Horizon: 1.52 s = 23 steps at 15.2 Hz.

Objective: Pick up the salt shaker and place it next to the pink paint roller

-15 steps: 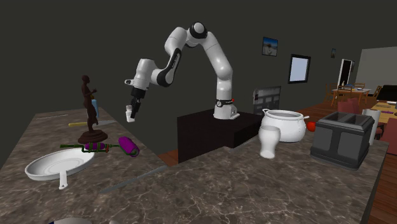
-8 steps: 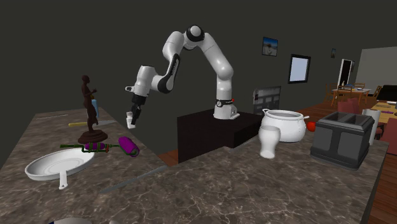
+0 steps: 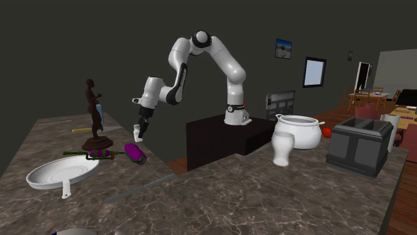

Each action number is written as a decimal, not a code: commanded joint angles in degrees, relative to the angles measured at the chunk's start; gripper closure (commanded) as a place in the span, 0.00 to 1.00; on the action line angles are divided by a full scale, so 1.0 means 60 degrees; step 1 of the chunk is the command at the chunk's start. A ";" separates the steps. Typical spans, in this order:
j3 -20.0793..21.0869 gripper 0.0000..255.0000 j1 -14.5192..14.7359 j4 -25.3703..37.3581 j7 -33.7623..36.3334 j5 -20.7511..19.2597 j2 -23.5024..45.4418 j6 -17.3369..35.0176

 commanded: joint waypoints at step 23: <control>-0.1238 0.00 0.1036 0.0615 0.0687 -0.0588 0.1091 0.0845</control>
